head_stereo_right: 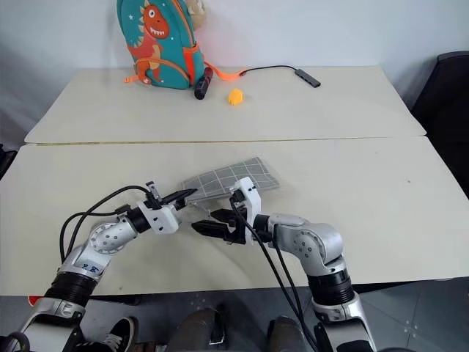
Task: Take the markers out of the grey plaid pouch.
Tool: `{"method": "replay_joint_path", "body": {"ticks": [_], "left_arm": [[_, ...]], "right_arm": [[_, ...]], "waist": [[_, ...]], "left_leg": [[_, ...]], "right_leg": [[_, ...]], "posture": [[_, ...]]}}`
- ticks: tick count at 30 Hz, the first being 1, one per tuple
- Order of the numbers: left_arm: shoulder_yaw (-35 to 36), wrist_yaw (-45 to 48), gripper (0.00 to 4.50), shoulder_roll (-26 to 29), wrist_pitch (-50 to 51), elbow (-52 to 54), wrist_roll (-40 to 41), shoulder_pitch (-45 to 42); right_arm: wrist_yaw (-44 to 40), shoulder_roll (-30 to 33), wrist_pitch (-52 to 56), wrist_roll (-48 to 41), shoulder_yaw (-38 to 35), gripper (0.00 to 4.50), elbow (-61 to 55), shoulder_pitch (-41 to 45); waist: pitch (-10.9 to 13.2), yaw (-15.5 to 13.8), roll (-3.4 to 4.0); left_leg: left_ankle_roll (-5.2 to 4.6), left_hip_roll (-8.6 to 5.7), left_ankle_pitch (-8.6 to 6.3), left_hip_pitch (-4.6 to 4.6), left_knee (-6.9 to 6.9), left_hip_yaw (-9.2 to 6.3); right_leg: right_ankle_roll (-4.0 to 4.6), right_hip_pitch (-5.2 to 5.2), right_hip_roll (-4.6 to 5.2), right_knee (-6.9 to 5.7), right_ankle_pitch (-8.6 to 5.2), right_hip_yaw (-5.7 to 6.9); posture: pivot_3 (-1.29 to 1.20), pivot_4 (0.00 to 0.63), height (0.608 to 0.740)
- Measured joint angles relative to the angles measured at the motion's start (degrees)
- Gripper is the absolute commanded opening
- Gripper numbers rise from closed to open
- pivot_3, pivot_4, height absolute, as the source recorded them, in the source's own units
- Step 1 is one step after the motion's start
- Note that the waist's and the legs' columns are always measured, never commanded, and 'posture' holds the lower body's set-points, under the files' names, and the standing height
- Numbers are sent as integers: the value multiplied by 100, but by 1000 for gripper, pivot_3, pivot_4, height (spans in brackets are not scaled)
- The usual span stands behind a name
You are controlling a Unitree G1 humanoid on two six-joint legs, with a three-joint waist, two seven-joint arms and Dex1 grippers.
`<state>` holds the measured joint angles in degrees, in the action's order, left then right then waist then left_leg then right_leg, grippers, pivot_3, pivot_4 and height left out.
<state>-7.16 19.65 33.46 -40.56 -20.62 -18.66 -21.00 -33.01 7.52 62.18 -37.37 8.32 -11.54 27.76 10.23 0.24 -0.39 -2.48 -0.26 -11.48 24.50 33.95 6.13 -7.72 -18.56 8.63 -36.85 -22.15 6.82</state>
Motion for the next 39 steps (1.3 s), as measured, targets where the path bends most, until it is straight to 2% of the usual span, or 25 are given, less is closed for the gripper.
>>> {"method": "replay_joint_path", "body": {"ticks": [5, 9, 14, 16, 18, 21, 26, 32, 36, 39], "left_arm": [[-34, 4, 0, -47, 53, 153, 0, 64], [-61, 5, 0, -50, 61, 219, 2, 104], [-61, 12, 0, -51, 85, 236, 35, 109], [-54, 55, 0, -46, 91, 233, 108, 111], [-63, 167, 0, 6, 21, 218, 260, 140], [-48, 364, 0, 141, -66, 180, 501, 175], [30, 844, 0, 246, -24, 141, 1201, 340], [252, 1089, 0, 387, -70, -79, 1568, 358], [274, 1291, 0, 268, 45, -76, 1863, 388], [272, 1316, 0, 191, 47, -69, 1880, 402]], "right_arm": [[225, -358, -193, 88, -13, 1422, 387, 24], [211, -330, -230, 75, -119, 37, 388, 72], [14, 57, -243, 28, -175, 37, 284, -21], [-303, 543, -377, 70, -111, 37, 209, -28], [-757, 1290, -585, 155, -118, 37, 243, -27], [-1175, 1868, -929, 340, -202, 37, 495, 10], [-1503, 2305, -1434, 580, -263, 37, 1046, 175], [-1632, 2576, -2010, 885, -513, 37, 1562, 206], [-1655, 2353, -1984, 694, -693, 1093, 1484, 204], [-1613, 2312, -2007, 696, -700, 2203, 1412, 192]], "waist": [[0, -5, 0], [0, -2, 0], [0, -4, -1], [0, -9, 0], [1, -9, -2], [2, 16, -4], [7, 103, -11], [10, 129, -18], [10, 130, -18], [11, 128, -18]], "left_leg": [[-1, -1, 1, 2, 0, 3], [-3, 0, 2, 1, -1, 5], [2, 0, -4, 2, -2, 9], [0, 0, -6, 1, -2, 9], [-6, 1, -11, 1, -2, 12], [-9, 14, -9, 2, -3, 33], [-16, 31, -4, 2, -3, 42], [-18, 30, -4, 2, -2, 48], [-18, 31, -4, 2, -2, 48], [-19, 30, -4, 3, -2, 48]], "right_leg": [[0, 5, -1, -4, 0, 1], [0, 4, -1, -2, 0, 0], [0, 2, 1, 5, 0, -3], [0, -1, 2, 15, 0, -1], [-1, 1, 3, 38, 1, -1], [-1, 15, 3, 37, 1, -5], [-1, 10, 1, 35, 1, 7], [-1, 10, 3, 37, 1, 4], [-1, 10, 3, 37, 1, 4], [-1, 10, 4, 38, 1, 3]], "posture": [[0, 150, 740], [0, 150, 740], [0, 150, 740], [0, 150, 740], [0, 150, 740], [0, 150, 740], [0, 150, 740], [0, 150, 740], [0, 150, 740], [0, 150, 740]]}}
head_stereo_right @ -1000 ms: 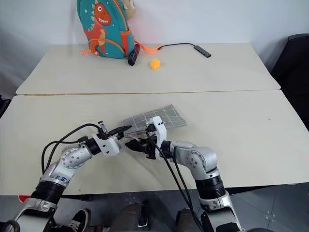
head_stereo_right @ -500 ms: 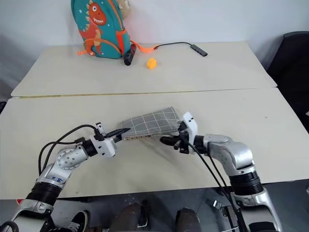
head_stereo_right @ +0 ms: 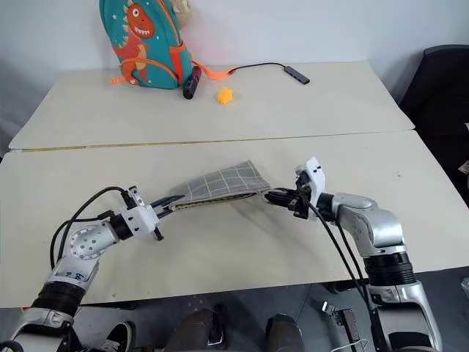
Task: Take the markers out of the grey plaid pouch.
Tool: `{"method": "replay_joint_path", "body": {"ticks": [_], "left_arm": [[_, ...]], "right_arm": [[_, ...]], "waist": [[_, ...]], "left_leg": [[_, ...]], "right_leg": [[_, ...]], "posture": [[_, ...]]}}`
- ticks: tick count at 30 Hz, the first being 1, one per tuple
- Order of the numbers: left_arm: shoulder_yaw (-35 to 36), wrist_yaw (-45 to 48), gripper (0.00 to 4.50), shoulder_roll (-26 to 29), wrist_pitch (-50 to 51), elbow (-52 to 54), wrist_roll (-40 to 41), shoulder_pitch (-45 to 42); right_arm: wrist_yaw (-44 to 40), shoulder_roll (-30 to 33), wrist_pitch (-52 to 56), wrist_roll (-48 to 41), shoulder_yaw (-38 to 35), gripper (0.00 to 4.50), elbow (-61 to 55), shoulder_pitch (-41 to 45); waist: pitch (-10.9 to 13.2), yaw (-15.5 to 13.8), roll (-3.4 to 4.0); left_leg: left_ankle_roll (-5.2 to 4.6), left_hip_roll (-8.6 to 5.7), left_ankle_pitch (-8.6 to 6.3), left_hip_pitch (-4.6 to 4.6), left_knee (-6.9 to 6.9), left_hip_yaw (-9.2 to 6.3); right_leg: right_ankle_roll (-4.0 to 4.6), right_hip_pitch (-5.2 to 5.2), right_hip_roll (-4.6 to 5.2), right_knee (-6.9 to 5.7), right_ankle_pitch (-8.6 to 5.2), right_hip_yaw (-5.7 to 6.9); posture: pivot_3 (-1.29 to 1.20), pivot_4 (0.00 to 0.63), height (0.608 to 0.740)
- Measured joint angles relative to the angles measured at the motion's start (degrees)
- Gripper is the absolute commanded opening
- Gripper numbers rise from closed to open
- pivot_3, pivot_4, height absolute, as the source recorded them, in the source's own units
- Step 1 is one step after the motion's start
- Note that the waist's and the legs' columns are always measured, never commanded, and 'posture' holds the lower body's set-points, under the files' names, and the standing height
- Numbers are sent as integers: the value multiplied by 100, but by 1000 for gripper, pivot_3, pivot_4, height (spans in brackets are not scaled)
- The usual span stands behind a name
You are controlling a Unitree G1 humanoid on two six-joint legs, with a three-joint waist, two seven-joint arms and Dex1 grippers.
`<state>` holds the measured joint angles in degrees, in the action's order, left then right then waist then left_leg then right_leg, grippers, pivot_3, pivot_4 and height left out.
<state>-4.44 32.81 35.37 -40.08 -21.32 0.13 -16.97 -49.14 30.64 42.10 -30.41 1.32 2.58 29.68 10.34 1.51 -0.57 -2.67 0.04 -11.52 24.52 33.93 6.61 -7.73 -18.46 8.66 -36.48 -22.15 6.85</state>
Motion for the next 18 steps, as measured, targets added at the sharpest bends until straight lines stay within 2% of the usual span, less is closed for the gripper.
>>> {"method": "replay_joint_path", "body": {"ticks": [3, 9, 12, 15, 18], "left_arm": [[0, 72, 0, -46, 16, 5, 40, 7], [6, 119, 0, -72, 61, 8, 48, 12], [5, 120, 0, -95, 62, 7, 34, 15], [4, 120, 0, -110, 66, 6, -3, 15], [1, 141, 0, -120, 161, 7, -37, -32]], "right_arm": [[-83, 150, -80, 23, -2, 3202, -220, -173], [-536, 895, -167, -54, -292, 3202, -932, -534], [-510, 979, -223, -49, -454, 3202, -1192, -627], [-385, 846, -257, -68, -476, 2621, -1404, -625], [-59, 213, -571, -23, -302, 1580, -1868, -535]], "waist": [[1, -37, -1], [2, -78, -2], [2, -79, -2], [2, -78, -2], [2, -66, -2]], "left_leg": [[-3, -3, -2, 2, 0, 0], [-5, 2, -6, 5, 1, 0], [-3, 4, -6, 5, 1, 1], [-2, 6, -6, 6, 1, 1], [2, 11, -5, 6, 1, 2]], "right_leg": [[0, 0, 2, 2, 0, 1], [0, 2, 10, 19, 0, -1], [0, 2, 10, 22, 0, -1], [0, 2, 9, 23, 0, -1], [0, 0, 3, 19, 0, -1]], "posture": [[0, 150, 740], [0, 150, 740], [0, 150, 740], [0, 150, 740], [0, 150, 740]]}}
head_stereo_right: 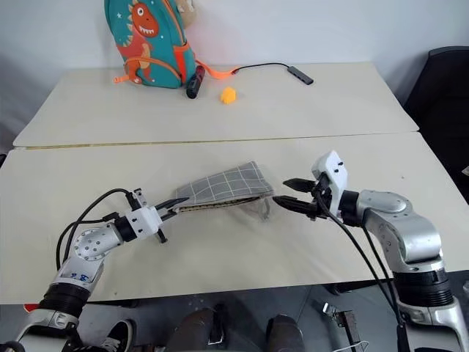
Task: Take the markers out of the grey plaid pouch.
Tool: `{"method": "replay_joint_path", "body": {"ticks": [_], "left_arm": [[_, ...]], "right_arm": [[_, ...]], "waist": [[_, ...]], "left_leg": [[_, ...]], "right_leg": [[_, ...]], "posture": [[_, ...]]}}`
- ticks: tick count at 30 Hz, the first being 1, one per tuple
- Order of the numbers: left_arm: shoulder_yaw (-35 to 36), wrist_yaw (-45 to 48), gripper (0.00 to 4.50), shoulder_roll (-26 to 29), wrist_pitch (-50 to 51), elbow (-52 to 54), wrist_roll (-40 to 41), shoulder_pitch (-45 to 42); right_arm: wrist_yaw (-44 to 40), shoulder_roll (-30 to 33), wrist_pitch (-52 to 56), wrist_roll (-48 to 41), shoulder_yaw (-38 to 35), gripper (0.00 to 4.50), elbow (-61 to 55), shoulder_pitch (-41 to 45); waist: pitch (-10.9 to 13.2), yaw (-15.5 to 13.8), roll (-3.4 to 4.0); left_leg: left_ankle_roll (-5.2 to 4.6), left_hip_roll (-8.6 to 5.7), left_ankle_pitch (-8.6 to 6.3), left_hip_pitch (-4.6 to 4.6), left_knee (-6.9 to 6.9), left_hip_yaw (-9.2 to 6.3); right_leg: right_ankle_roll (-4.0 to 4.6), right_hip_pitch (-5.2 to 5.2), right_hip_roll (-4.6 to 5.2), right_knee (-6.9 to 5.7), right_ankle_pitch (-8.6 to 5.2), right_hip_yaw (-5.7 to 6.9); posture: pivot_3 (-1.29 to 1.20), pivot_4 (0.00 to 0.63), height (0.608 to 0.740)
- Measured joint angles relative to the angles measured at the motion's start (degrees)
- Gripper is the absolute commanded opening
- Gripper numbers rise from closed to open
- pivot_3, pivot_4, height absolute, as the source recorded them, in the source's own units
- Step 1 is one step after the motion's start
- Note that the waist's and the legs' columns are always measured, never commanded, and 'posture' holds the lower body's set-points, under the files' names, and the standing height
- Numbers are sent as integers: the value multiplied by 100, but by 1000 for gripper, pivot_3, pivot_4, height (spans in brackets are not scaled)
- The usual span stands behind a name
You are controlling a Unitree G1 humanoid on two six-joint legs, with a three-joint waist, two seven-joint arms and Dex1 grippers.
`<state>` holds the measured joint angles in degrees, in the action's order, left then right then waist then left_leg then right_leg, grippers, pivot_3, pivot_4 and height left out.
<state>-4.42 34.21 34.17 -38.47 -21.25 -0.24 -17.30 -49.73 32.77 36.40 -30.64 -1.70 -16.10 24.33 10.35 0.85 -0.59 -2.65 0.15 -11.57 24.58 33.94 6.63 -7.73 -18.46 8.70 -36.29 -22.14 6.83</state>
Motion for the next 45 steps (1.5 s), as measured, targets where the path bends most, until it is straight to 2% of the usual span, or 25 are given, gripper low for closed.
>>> {"method": "replay_joint_path", "body": {"ticks": [4, 5, 7, 10, 15, 24, 33, 38, 41, 45], "left_arm": [[-46, 95, 0, -88, 229, 47, 0, -96], [-65, 103, 0, -132, 296, 85, -1, -110], [-78, 105, 0, -178, 423, 176, -1, -106], [-75, 107, 0, -181, 579, 344, -2, -105], [-73, 110, 0, -184, 715, 511, -6, -76], [-58, 83, 0, -195, 741, 599, -24, -76], [-57, 109, 0, -203, 774, 778, -23, -74], [-61, 108, 0, -209, 780, 899, -63, -51], [-65, 104, 0, -248, 790, 900, -99, -1], [-71, 91, 0, -277, 797, 899, -136, -2]], "right_arm": [[793, -992, -912, 784, 843, 107, -455, -130], [955, -1021, -1307, 1212, 1170, 45, -427, -252], [1177, -1025, -1977, 1950, 1591, 45, -196, -488], [1370, -941, -2728, 2703, 1802, 45, 224, -524], [1393, -851, -3643, 3286, 1947, 45, 656, -487], [985, -763, -4342, 3227, 1951, 45, 708, -600], [1155, -803, -4382, 3709, 1926, 45, 1209, -444], [908, -820, -4395, 3330, 1902, 45, 1073, -435], [521, -729, -4371, 2755, 1849, 45, 635, -567], [380, -651, -4372, 2585, 1714, 45, 515, -567]], "waist": [[-1, -9, -1], [-1, -38, -1], [2, -76, -5], [4, -61, -8], [4, -55, -8], [4, -67, -8], [4, -57, -9], [4, -61, -9], [4, -63, -9], [4, -65, -9]], "left_leg": [[4, -4, -1, -1, 0, -1], [4, -13, -1, 0, 0, -1], [-2, -27, -1, 2, 1, 0], [-3, -31, 0, 2, 2, 7], [-5, -19, 7, 0, 1, 7], [-8, -19, 8, 0, 2, 5], [-7, -19, 9, -1, 4, 5], [-8, -19, 9, -1, 4, 5], [-9, -19, 8, -1, 4, 3], [-9, -19, 8, -1, 10, 3]], "right_leg": [[0, -3, -5, -14, 0, 2], [0, -5, -8, -17, 0, 3], [-3, -4, -4, -15, 1, 1], [-13, -4, -3, -12, 7, -8], [-11, -5, -12, -15, 5, -8], [-11, -2, -11, -15, 6, -7], [-11, -3, -13, -18, 6, -7], [-11, -2, -12, -18, 6, -7], [-11, 0, -12, -16, 6, -6], [-11, 1, -11, -19, 6, -6]], "posture": [[0, 150, 740], [0, 150, 740], [0, 150, 740], [0, 150, 740], [0, 150, 740], [0, 150, 740], [0, 150, 740], [0, 150, 740], [0, 150, 740], [0, 150, 740]]}}
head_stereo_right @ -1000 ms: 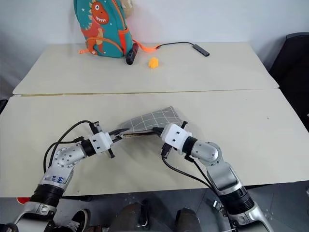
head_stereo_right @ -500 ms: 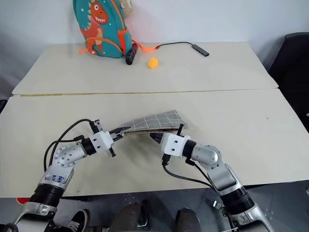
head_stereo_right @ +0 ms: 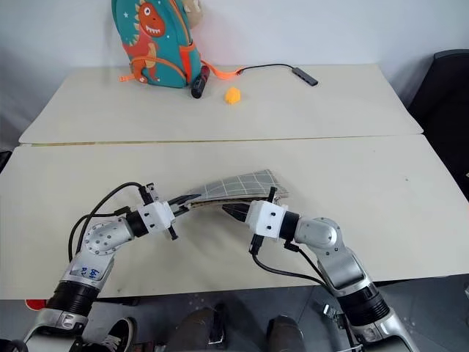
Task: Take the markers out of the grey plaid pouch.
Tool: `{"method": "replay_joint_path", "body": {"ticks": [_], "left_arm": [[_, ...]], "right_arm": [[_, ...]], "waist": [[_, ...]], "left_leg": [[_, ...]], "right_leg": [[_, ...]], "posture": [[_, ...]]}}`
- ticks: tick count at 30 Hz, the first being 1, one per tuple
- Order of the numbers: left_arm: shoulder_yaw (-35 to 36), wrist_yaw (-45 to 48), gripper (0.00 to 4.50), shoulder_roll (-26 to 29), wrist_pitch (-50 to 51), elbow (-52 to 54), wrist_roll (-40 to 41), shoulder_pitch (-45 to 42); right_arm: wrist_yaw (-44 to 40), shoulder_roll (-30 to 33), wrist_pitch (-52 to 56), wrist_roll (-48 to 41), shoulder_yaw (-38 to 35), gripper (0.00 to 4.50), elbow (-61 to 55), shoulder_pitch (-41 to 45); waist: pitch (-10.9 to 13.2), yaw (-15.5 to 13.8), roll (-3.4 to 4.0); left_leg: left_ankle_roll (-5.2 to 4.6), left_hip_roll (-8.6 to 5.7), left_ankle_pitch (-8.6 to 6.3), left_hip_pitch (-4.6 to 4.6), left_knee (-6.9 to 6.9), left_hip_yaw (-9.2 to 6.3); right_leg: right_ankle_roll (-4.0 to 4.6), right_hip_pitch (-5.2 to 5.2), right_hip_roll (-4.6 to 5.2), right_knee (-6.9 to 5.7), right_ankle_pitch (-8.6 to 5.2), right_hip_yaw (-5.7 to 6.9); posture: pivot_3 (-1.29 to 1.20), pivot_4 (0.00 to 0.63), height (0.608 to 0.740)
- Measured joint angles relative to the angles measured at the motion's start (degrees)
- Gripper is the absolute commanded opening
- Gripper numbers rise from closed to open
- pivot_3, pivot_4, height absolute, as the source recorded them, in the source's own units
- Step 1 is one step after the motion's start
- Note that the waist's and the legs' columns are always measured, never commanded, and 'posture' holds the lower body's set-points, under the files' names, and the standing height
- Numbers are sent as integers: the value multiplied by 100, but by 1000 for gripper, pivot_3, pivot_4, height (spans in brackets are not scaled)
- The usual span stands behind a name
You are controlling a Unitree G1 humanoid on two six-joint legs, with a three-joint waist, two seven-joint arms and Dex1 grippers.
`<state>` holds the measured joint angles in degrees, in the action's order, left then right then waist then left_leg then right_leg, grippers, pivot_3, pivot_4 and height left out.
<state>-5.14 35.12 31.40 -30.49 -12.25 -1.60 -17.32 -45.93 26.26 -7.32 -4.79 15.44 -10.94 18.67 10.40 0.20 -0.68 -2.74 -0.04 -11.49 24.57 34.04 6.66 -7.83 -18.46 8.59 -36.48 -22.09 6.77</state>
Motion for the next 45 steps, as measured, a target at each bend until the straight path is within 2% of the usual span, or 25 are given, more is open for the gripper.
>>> {"method": "replay_joint_path", "body": {"ticks": [16, 23, 30, 36, 45], "left_arm": [[-3, 5, 0, -56, 112, 61, -75, -3], [-248, 80, 0, -221, 331, 551, -82, 56], [-286, 69, 0, -409, 784, 768, -83, 55], [-286, 66, 0, -444, 1060, 1020, -118, 26], [-384, 68, 0, -512, 1268, 1155, -265, 26]], "right_arm": [[265, -131, -142, 753, 138, 45, 461, 240], [722, -248, 280, 1538, 199, 45, 503, 825], [1227, 256, 259, 3100, 449, 45, 794, 1050], [1297, 155, 624, 3513, 473, 45, 821, 995], [1162, 119, 767, 3411, 416, 2834, 751, 999]], "waist": [[0, 2, 0], [0, 2, 0], [0, 5, 0], [0, 9, 0], [0, 1, 0]], "left_leg": [[-1, -1, 1, 0, 1, 0], [0, 0, 1, 0, 3, -1], [1, -1, 2, 1, 4, 1], [2, 0, 3, 1, 4, 1], [1, -1, 3, 0, 5, 1]], "right_leg": [[0, 0, -1, -3, 0, 1], [0, -1, -2, -6, 0, 0], [1, -2, -3, -7, 0, -2], [1, 0, -6, -7, -1, -1], [1, 2, -4, -5, -1, -2]], "posture": [[0, 150, 740], [0, 150, 740], [0, 150, 740], [0, 150, 740], [0, 150, 740]]}}
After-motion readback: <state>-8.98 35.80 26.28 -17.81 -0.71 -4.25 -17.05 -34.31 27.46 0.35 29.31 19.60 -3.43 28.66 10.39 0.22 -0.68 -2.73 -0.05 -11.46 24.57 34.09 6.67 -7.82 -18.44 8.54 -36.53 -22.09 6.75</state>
